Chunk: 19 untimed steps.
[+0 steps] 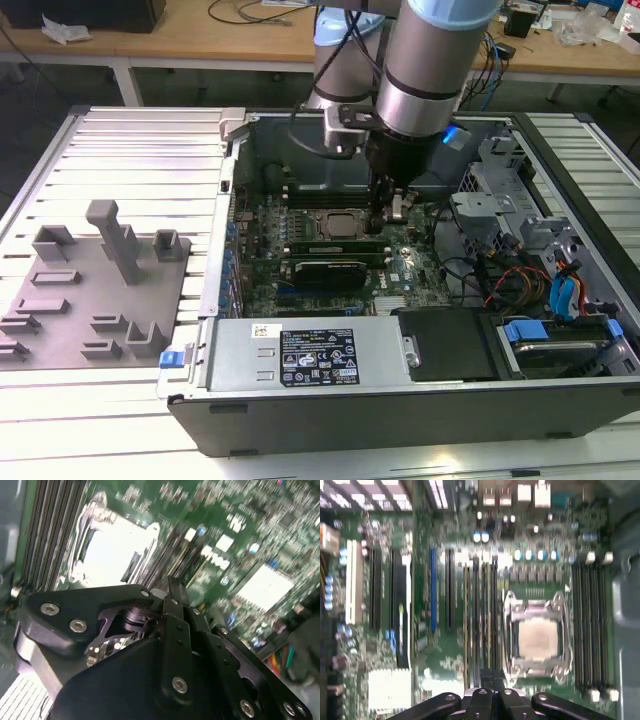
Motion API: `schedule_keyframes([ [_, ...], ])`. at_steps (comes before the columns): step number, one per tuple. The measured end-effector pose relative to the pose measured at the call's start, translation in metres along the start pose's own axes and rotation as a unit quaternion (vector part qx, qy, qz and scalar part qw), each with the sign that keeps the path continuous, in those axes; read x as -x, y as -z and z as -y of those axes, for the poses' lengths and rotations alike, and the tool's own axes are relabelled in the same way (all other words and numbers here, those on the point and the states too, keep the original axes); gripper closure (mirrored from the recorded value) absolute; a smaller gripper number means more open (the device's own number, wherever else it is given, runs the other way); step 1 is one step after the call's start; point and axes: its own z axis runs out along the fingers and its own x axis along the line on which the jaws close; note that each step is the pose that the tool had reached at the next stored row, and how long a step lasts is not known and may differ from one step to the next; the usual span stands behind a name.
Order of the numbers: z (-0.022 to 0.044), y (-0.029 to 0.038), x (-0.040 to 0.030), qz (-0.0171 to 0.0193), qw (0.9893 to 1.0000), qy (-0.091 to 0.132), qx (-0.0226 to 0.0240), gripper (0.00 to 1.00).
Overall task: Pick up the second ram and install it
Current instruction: 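Press down the second ram until it locks into place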
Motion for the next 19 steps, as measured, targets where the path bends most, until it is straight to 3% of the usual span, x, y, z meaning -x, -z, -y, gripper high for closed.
schedule_keyframes([
  [2,0.01,-0.0047,0.0007,0.0,1.0,0.0,0.0002,0.89],
  [9,0.0129,-0.0276,0.0015,-0.001,1.0,0.0,0.0004,0.89],
  [11,0.0129,-0.0294,0.0014,-0.0006,1.0,0.0,0.0004,0.89],
  [12,0.0127,-0.0272,0.0018,0.0003,1.0,0.0,-0.0006,0.89],
  [13,0.0118,-0.0207,0.0021,0.0005,1.0,0.0,-0.0024,0.89],
  [15,0.003,-0.0183,0.0019,0.0002,1.0,0.0,-0.0065,0.89],
  [18,-0.0169,-0.0198,0.0016,0.0001,1.0,0.0,-0.0078,0.89],
  [19,-0.0268,-0.0211,0.0014,0.0,1.0,0.0,-0.0081,0.89],
])
